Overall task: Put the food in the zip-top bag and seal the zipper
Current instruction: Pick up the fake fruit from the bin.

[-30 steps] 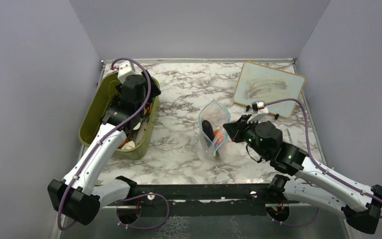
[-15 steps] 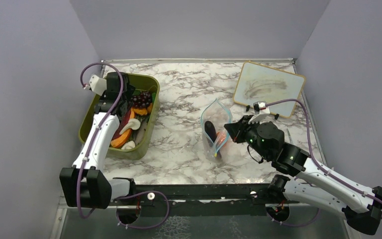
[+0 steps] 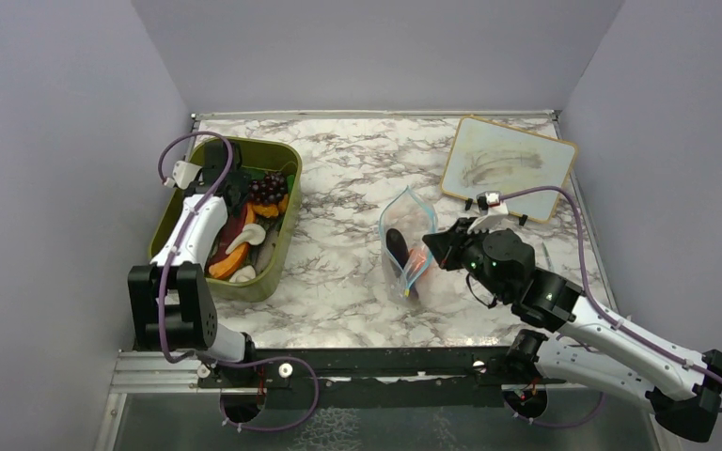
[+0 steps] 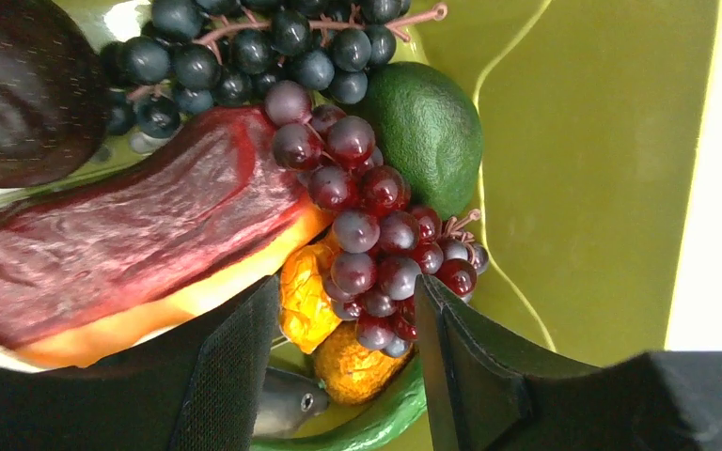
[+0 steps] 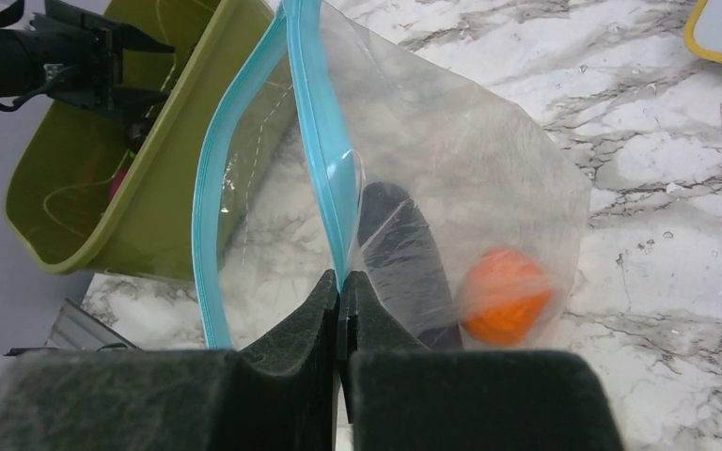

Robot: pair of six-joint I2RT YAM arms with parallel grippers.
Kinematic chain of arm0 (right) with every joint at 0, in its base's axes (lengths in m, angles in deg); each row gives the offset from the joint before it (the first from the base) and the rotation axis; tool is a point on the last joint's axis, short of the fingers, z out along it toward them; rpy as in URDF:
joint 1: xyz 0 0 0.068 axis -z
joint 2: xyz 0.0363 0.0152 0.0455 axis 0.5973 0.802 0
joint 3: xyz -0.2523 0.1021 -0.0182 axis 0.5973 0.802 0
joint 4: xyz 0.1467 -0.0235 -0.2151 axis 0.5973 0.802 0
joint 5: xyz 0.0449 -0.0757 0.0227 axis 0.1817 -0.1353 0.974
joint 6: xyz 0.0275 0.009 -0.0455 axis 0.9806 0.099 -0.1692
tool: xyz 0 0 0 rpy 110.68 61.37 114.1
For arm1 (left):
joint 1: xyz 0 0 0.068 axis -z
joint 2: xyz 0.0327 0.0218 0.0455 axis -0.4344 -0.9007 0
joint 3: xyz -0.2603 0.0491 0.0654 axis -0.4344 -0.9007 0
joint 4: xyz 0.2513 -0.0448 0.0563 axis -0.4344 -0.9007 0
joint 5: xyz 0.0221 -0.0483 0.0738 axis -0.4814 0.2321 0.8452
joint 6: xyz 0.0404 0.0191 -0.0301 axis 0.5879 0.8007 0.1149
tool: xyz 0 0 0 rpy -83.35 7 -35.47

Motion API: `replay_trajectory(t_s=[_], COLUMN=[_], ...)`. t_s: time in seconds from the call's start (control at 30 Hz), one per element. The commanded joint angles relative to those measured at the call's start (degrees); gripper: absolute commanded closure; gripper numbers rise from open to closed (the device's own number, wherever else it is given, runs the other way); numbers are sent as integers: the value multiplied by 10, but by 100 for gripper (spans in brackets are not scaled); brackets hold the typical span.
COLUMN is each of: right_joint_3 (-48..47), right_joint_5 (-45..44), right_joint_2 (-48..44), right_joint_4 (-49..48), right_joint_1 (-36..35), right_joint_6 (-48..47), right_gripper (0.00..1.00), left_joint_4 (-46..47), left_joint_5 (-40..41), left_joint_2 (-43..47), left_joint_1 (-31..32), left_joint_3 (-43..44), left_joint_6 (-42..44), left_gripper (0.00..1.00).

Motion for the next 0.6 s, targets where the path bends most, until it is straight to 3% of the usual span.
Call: replay_trajectory(t_s=[0.0, 0.27, 0.57], right_joint_3=[-21, -35, -34], right_joint_5=[8, 17, 24], right_joint_2=[2, 20, 26], right_joint_4=[7, 6, 7], right_joint_1=[-1, -1, -1], right_joint_6=[9, 12, 20], right_gripper=[99, 99, 99], left_joint_4=[43, 122, 158], left_joint_5=[-48, -89, -123], left_joint_2=[-31, -88, -118], left_joint_1=[-6, -9, -18], left_joint_3=[11, 7, -4], left_joint_6=[-10, 28, 39], left_gripper=[43, 34, 38])
